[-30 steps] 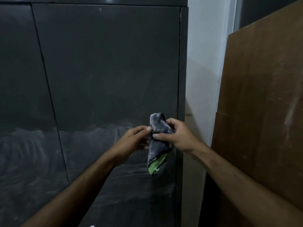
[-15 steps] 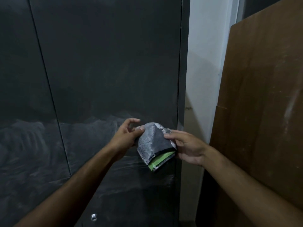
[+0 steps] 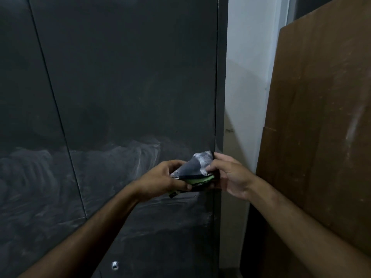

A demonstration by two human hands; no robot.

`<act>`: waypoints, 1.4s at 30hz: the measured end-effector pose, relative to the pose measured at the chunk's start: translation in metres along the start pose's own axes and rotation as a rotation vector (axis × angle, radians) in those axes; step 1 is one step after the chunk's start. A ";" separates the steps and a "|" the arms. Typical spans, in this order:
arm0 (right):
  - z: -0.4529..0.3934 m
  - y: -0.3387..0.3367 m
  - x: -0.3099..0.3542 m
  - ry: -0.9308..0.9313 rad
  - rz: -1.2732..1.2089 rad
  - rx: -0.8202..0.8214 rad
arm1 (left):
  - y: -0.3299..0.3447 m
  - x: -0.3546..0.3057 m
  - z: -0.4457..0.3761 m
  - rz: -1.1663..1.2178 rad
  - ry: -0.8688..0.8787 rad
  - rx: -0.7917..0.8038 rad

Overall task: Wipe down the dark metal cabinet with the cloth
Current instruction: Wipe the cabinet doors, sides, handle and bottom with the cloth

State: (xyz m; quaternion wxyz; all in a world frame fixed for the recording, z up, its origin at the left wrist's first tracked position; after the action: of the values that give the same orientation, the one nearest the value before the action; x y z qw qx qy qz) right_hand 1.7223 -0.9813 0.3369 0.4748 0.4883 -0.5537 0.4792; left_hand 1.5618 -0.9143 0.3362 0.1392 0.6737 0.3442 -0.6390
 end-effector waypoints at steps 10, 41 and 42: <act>0.004 -0.007 0.020 -0.101 0.881 0.112 | -0.004 -0.019 -0.006 -0.566 0.225 -0.028; -0.003 -0.046 0.013 -0.644 0.772 -0.775 | -0.088 -0.065 -0.001 -0.953 0.715 -0.631; -0.008 -0.045 0.017 -0.693 0.872 -0.813 | -0.099 -0.071 0.003 -1.075 0.739 -0.722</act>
State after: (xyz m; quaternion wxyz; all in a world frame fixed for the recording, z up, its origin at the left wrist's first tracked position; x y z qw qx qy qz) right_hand 1.7665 -0.9773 0.3576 0.1799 0.1290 -0.9551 0.1969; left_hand 1.4999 -0.8649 0.4287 -0.1047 0.4959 0.8390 -0.1980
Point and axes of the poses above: each hand's wrist, its own z-axis away from the middle knuckle, its own y-axis out of the palm, x = y × z, the point moved 7 cm from there along -z, towards the middle knuckle, and after that the axes turned 11 degrees about z, right-handed, at the moved point
